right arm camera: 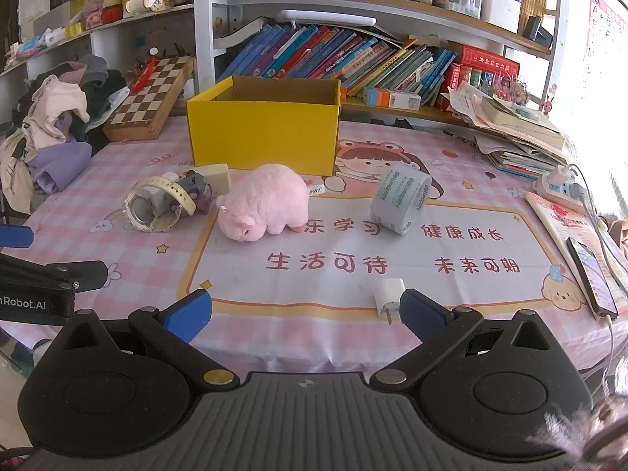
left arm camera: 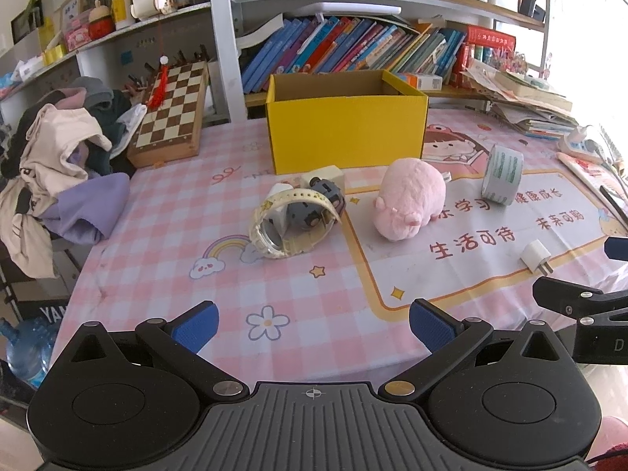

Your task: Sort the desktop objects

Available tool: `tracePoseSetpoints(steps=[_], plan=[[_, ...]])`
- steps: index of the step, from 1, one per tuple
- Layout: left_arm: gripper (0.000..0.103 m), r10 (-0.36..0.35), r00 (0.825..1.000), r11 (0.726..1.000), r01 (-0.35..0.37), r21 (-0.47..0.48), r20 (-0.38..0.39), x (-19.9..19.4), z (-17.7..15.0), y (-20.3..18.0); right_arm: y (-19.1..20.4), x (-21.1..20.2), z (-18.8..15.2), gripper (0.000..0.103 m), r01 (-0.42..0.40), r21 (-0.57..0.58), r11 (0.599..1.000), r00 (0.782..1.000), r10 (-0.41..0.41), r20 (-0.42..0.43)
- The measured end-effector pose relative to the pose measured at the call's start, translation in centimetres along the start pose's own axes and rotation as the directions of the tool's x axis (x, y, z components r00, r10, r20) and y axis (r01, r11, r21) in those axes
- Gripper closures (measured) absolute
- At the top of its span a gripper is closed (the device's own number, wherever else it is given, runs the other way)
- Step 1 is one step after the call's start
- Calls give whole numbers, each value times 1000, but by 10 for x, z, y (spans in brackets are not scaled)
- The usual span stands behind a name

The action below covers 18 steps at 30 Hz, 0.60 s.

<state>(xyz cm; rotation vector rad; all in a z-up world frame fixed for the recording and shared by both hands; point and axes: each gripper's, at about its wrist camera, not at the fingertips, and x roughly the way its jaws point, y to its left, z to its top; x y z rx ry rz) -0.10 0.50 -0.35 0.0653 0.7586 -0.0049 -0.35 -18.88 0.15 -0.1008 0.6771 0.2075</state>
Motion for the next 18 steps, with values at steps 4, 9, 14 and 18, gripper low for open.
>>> tracePoseSetpoints(steps=[4, 9, 14, 18], plan=[[0, 3, 1000, 1000, -3, 2, -4, 1, 0, 0, 1, 0, -1, 0, 4, 0, 1000, 1000, -4, -2], [0, -2, 1000, 1000, 2, -3, -8, 2, 1, 1, 0, 1, -1, 0, 6, 2, 1000, 1000, -6, -7], [0, -8, 1000, 1000, 8, 1, -7, 2, 1, 0, 0, 3, -1, 0, 7, 3, 1000, 1000, -7, -10], [0, -8, 1000, 1000, 8, -1, -7, 2, 1, 1, 0, 4, 0, 0, 6, 4, 1000, 1000, -6, -10]])
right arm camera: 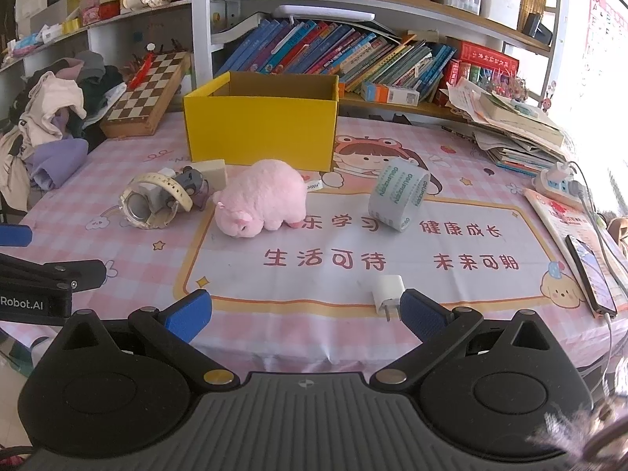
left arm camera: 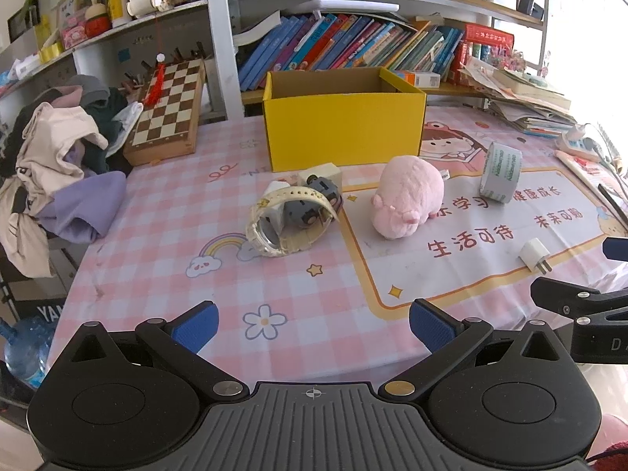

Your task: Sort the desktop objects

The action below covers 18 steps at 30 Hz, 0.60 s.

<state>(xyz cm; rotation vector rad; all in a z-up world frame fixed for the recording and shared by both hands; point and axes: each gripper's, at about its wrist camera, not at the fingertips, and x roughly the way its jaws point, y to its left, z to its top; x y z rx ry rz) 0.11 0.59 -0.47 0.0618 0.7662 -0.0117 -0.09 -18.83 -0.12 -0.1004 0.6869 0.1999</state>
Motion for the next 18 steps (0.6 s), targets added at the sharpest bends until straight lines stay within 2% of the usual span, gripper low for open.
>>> tracePoseSetpoints(steps=[12, 18], plan=[[0, -25, 999, 999, 24, -35, -22, 4, 1, 4, -3, 4, 0, 0, 13, 13, 1000, 1000, -12, -17], [0, -45, 999, 999, 45, -14, -11, 3, 2, 3, -4, 7, 1, 0, 7, 23, 1000, 1000, -6, -23]])
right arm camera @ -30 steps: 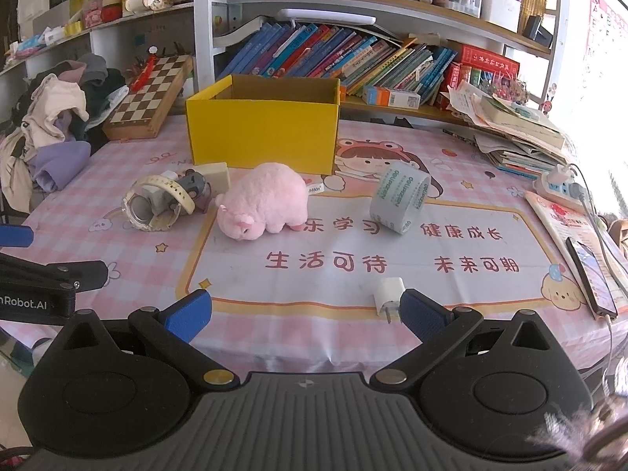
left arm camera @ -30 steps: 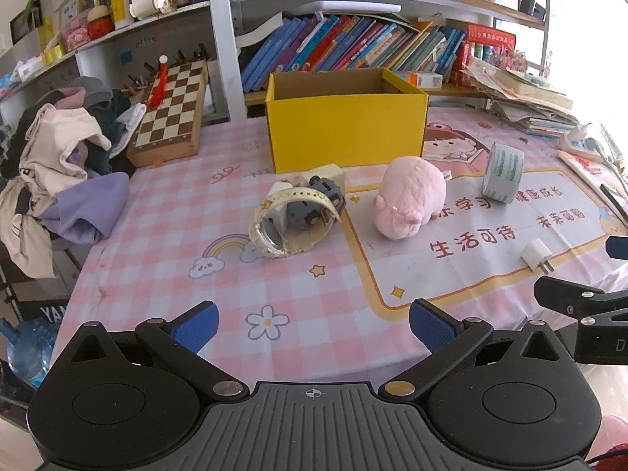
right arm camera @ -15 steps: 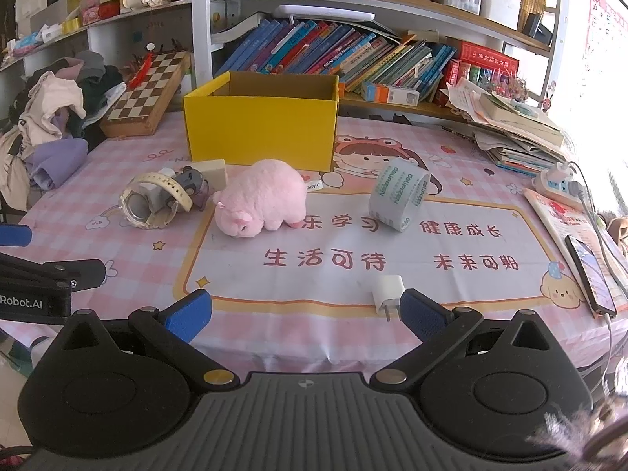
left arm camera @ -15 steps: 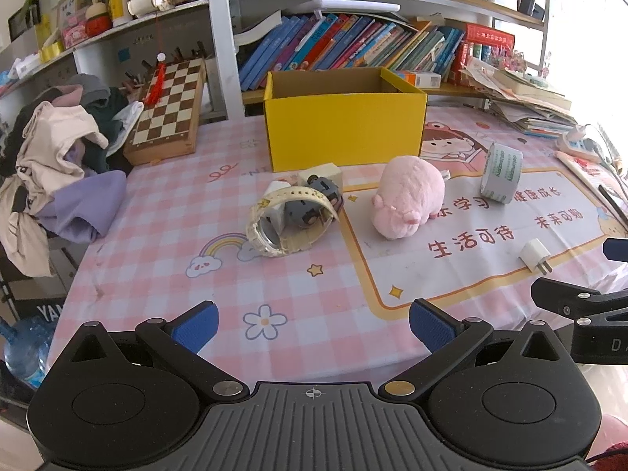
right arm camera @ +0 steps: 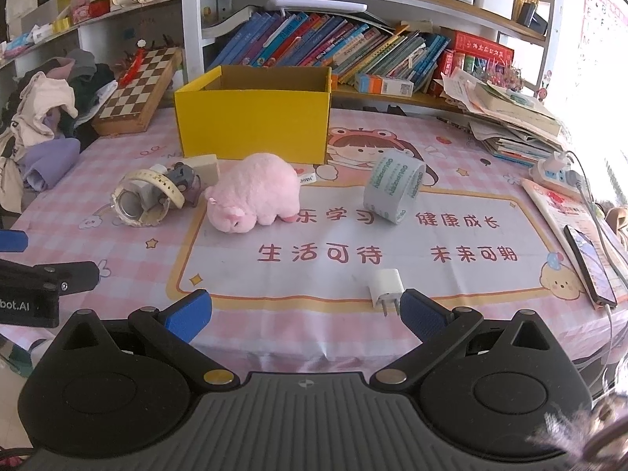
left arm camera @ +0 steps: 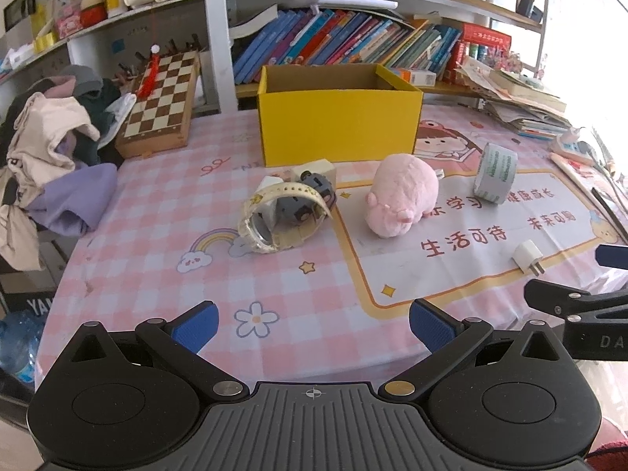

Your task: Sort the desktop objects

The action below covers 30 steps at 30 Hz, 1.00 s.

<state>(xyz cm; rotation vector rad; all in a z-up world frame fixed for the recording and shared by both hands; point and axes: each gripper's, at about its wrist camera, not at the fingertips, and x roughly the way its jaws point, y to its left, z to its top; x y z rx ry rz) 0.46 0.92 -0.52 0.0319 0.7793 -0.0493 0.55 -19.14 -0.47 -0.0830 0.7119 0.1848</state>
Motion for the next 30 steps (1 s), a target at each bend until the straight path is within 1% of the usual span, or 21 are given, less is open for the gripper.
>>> tracePoseSetpoints(steps=[5, 15, 22, 30], plan=[[0, -19, 1000, 1000, 19, 5, 10, -1, 1, 1, 1, 1, 2, 0, 6, 1, 1000, 1000, -6, -3], [0, -18, 999, 1000, 19, -8, 28, -2, 5, 7, 7, -1, 6, 0, 10, -26, 1000, 1000, -10, 11], [0, -22, 999, 1000, 22, 6, 26, 1, 6, 4, 4, 0, 7, 0, 20, -24, 1000, 1000, -20, 9], [0, -21, 1000, 1000, 21, -3, 13, 7, 8, 4, -1, 3, 9, 0, 31, -11, 999, 999, -31, 7]])
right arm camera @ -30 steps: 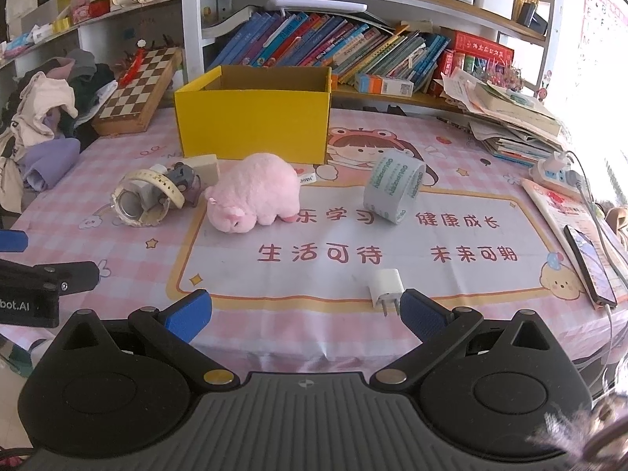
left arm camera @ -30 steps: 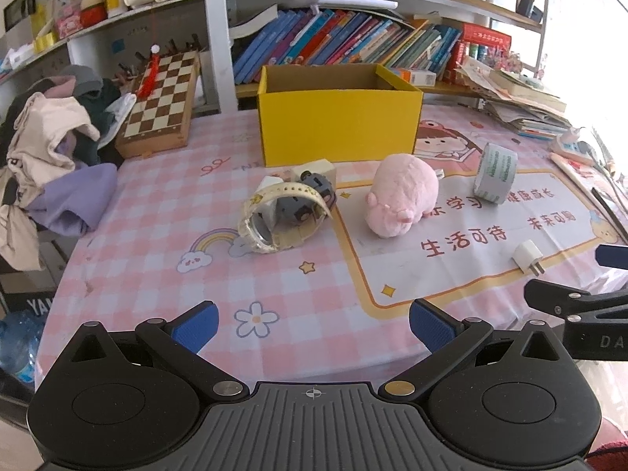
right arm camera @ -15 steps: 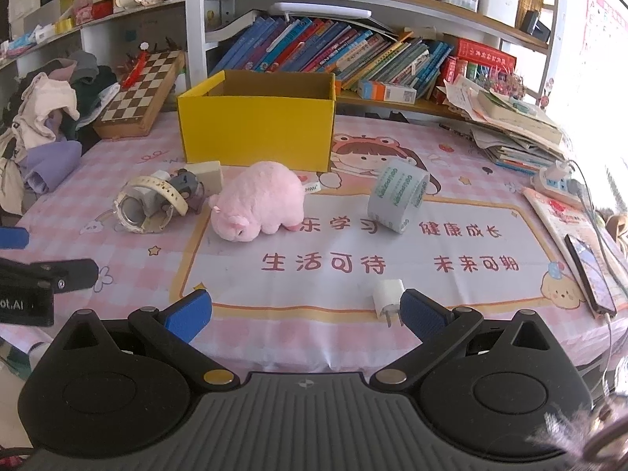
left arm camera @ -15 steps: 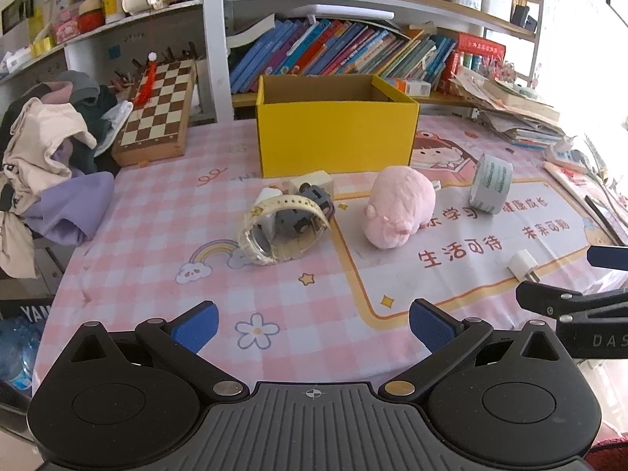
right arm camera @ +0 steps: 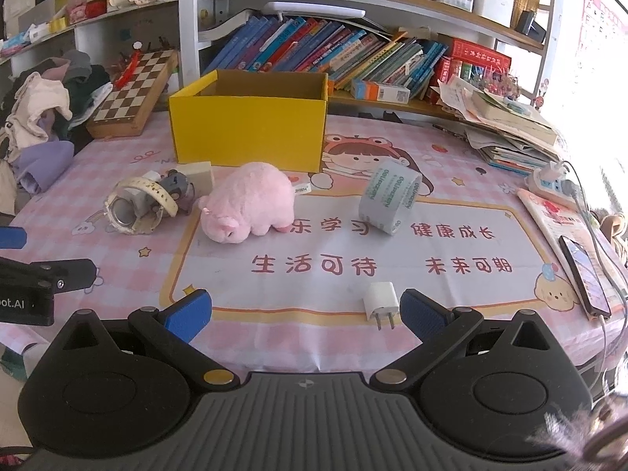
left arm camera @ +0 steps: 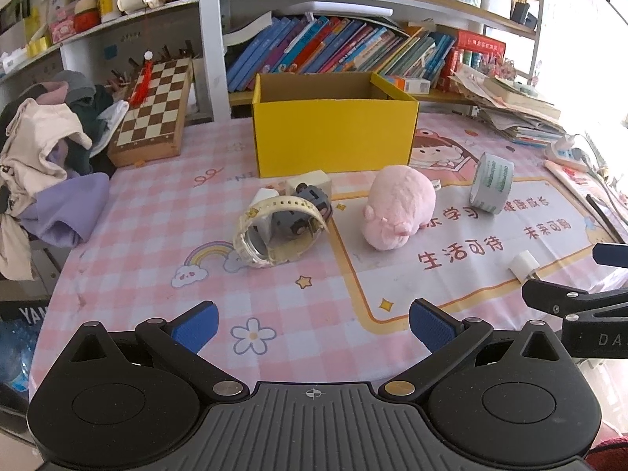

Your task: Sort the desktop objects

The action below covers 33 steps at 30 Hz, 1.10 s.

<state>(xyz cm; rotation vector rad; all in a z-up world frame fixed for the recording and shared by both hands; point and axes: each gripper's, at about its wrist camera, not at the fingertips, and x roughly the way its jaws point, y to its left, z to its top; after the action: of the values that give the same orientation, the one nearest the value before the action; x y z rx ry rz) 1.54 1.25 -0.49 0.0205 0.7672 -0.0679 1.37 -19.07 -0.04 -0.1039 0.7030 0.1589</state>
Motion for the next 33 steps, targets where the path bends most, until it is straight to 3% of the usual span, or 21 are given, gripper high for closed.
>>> tracePoseSetpoints(steps=[19, 33], plan=[[0, -4, 999, 1000, 4, -6, -43, 32, 14, -5, -29, 41, 12, 3, 60, 66, 996, 995, -55, -82], [0, 24, 997, 998, -28, -51, -76, 50, 21, -2, -42, 77, 17, 26, 69, 72, 995, 985, -57, -166]])
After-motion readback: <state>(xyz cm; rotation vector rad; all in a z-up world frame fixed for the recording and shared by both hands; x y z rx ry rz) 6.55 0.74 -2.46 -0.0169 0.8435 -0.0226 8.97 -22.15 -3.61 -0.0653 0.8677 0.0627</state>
